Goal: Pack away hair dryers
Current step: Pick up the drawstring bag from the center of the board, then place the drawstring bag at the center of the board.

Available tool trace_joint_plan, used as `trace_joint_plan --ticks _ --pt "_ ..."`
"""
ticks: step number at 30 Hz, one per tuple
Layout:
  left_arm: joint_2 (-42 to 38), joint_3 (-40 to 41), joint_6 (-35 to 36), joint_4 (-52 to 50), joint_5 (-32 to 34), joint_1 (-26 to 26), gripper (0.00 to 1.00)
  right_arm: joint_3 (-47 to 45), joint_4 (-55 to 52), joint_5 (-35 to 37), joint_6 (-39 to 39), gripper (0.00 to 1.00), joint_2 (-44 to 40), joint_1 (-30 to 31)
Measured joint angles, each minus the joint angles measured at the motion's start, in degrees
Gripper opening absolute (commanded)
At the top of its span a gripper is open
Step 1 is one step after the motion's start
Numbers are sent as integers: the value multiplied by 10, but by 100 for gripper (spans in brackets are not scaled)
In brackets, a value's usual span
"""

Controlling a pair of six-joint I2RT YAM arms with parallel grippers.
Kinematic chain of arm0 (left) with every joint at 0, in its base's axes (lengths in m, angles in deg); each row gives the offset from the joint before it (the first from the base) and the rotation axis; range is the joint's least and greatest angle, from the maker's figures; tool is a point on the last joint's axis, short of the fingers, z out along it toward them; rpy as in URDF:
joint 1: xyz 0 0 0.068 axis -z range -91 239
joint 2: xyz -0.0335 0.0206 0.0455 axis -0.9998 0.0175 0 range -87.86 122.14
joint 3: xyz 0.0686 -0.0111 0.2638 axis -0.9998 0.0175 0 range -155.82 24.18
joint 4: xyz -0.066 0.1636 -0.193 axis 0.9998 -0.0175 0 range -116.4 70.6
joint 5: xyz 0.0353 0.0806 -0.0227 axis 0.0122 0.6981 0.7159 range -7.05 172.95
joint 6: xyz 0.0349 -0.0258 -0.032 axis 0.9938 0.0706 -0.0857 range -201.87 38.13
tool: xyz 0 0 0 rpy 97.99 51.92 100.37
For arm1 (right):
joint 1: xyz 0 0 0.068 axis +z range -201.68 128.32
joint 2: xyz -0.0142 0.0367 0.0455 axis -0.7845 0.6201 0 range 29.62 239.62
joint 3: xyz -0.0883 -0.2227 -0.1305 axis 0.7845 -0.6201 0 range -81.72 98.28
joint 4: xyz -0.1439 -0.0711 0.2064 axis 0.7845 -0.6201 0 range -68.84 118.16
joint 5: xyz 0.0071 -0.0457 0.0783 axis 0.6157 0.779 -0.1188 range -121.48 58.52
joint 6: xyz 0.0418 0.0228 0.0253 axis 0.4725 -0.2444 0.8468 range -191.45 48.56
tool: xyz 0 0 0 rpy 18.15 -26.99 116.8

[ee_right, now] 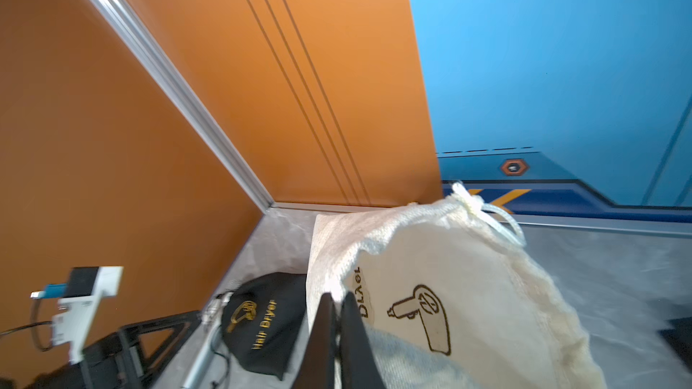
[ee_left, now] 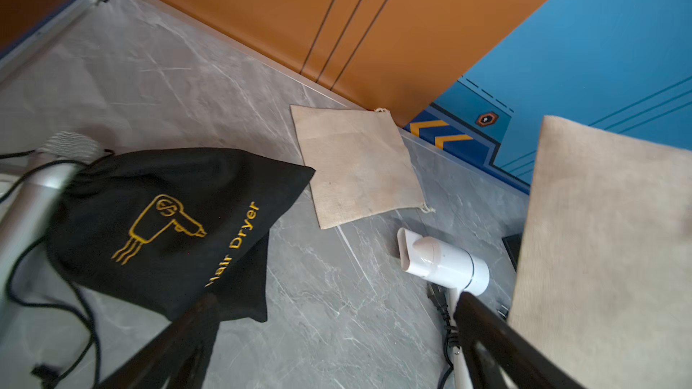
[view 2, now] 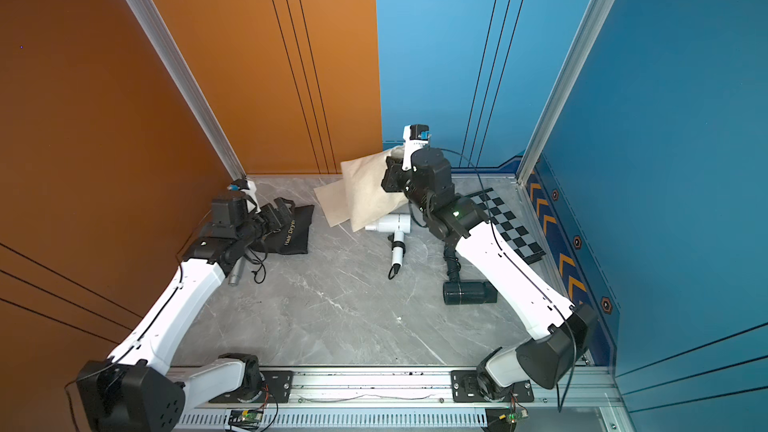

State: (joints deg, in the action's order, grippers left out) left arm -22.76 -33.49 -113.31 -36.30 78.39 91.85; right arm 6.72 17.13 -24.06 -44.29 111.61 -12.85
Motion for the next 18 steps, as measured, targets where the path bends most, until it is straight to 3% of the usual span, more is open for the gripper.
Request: trace_joint_plan --ticks 5,10,11,14,16,18 --pt "-42 38 -17 -21 0 -47 100 -88 77 45 95 0 16 90" --pt "-52 54 -26 -34 0 -52 100 -105 121 39 183 0 141 150" --pt "-52 56 -26 -35 0 -52 100 -106 122 31 194 4 162 157" --pt "-52 60 -27 -38 0 -52 100 -107 104 -8 209 57 212 162" --pt "-52 60 -27 -40 -1 -52 100 -100 60 -38 194 76 225 151" --pt "-49 60 -27 -40 -1 -52 100 -90 14 -47 169 86 222 138"
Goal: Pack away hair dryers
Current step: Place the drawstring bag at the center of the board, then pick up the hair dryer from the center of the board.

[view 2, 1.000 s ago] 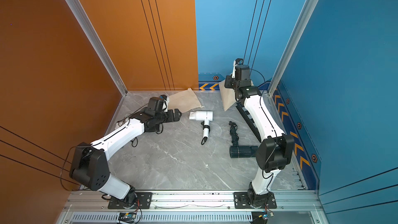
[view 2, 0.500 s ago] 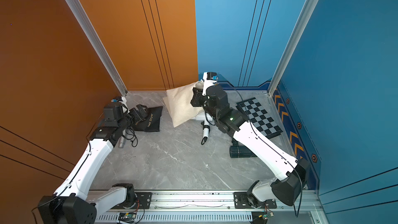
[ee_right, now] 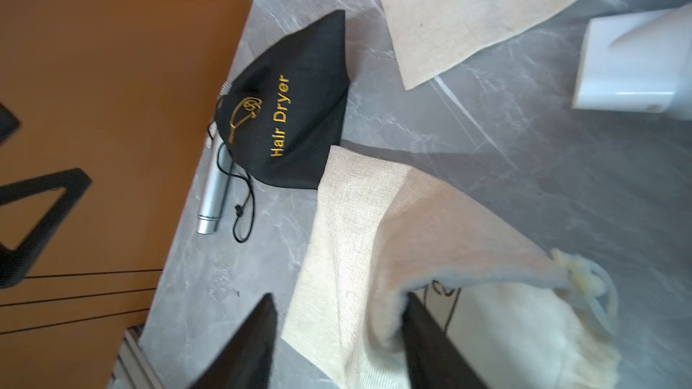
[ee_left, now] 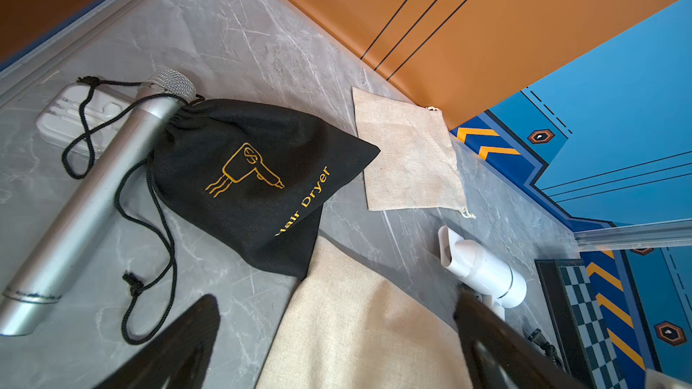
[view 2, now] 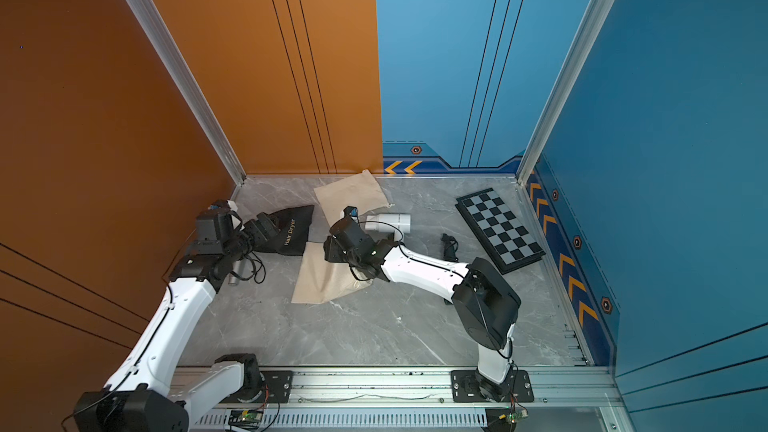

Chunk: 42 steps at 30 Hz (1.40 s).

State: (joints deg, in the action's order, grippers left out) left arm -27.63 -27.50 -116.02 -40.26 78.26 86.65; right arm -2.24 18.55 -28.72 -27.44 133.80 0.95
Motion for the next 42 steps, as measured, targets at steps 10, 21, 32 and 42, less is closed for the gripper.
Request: trace_joint_plan --ticks 10,21,32,42 --pt "98 -59 49 -5 26 110 99 -67 -119 19 -119 84 -204 -149" --pt "298 -265 170 -36 14 227 99 -82 -190 -14 -184 86 -99 -234" --pt "420 -381 248 -82 -73 232 98 -76 -193 -48 -208 86 4 -219" --pt "471 -415 289 -89 -134 230 98 -33 -185 -57 -233 84 69 -214"
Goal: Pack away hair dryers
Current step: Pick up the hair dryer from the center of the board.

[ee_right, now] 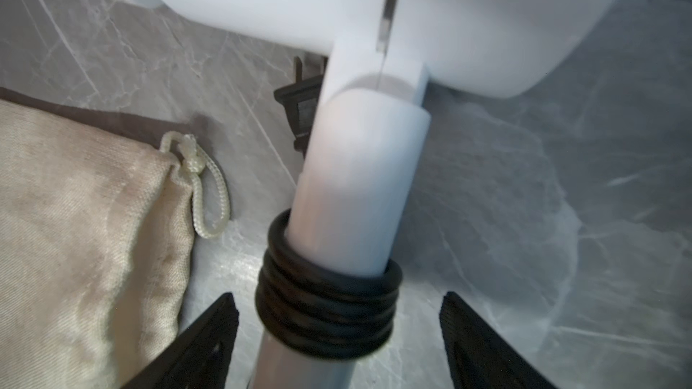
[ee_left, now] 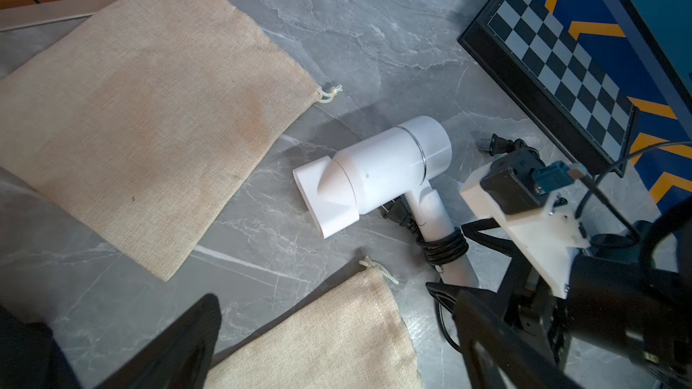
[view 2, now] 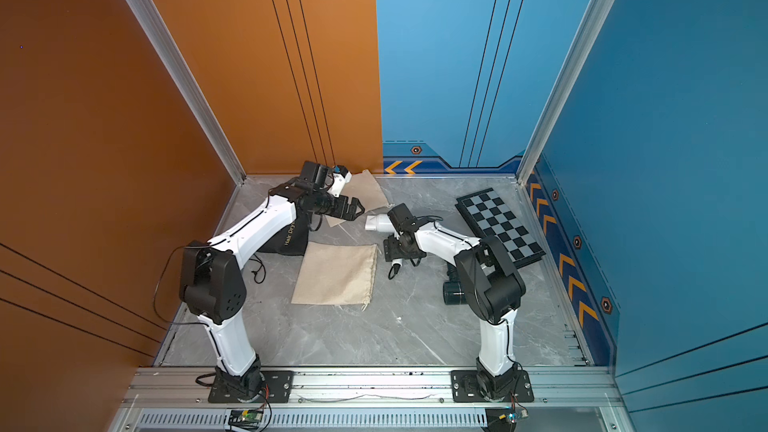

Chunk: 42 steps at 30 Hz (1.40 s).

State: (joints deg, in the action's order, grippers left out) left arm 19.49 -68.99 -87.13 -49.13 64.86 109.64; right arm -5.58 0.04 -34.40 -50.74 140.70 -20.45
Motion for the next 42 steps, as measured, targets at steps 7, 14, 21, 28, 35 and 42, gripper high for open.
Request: trace_joint_plan --ticks 7,14,21,28,35,42 --pt "3 -3 4 -1 -11 0 98 18 3 1 -13 62 21 1" --pt "3 -5 5 -1 -23 -5 98 24 3 -1 -25 40 21 -1" --pt "4 -14 5 -2 -45 -10 98 24 3 -12 -49 26 21 -12" --pt "14 -26 2 -3 -76 -19 98 21 3 -14 -110 18 7 -24" --pt "26 -53 -30 -6 -114 -36 98 -47 42 -7 -192 18 -116 -23" --pt "26 -70 -47 -5 -161 -46 98 -123 131 5 -261 15 -244 -23"
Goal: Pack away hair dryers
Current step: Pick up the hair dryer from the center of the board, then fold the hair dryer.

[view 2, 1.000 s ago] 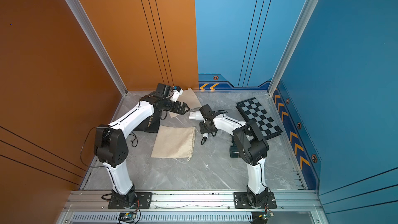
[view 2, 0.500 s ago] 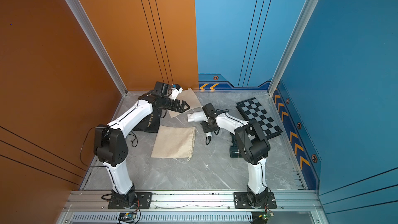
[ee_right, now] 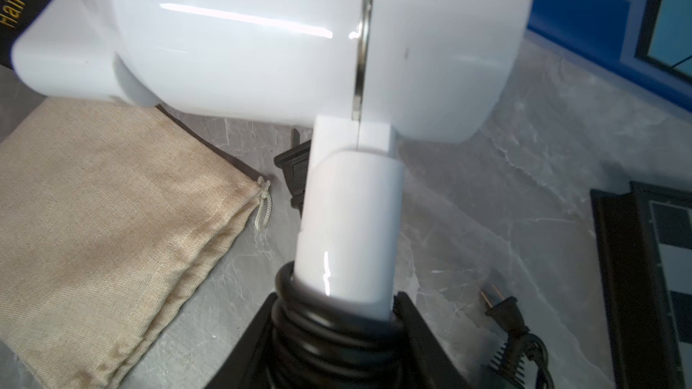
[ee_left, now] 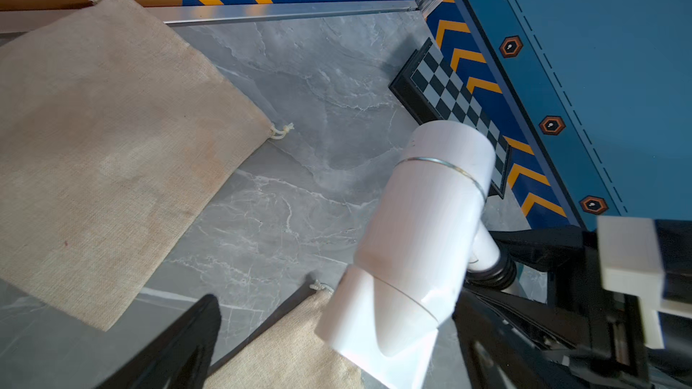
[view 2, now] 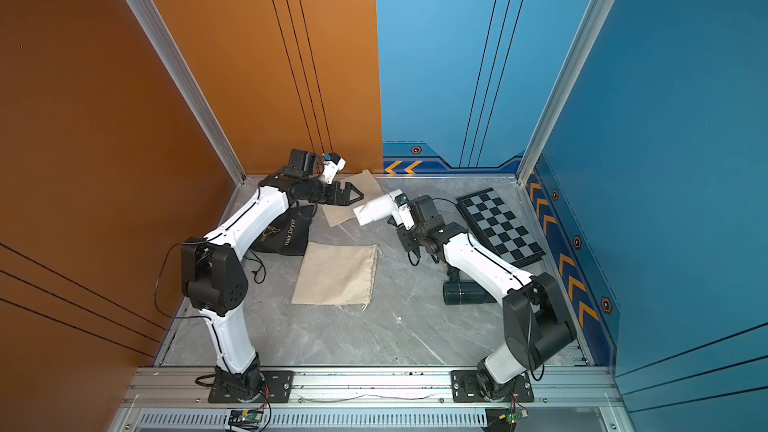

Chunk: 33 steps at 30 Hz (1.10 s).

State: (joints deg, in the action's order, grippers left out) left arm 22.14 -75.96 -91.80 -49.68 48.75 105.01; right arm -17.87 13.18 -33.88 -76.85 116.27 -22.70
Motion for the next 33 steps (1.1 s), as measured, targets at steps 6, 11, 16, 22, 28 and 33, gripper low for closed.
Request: trace_joint_plan --ticks 6,11,16,22,28,33 --pt "-2 -9 -9 3 -58 -2 98 -35 43 0 -38 14 -62 4" --pt "-25 -3 -25 17 -99 -3 98 -36 62 -2 -58 13 -74 12" --pt "-66 12 -30 39 -135 -3 98 -36 74 -4 -77 13 -84 31" --pt "-91 45 -30 54 -167 -2 98 -35 78 -7 -100 14 -88 46" --pt "-91 60 -30 54 -178 -2 98 -26 82 -12 -122 14 -88 59" --pt "-91 60 -30 56 -186 -1 99 -9 86 -25 -133 13 -88 67"
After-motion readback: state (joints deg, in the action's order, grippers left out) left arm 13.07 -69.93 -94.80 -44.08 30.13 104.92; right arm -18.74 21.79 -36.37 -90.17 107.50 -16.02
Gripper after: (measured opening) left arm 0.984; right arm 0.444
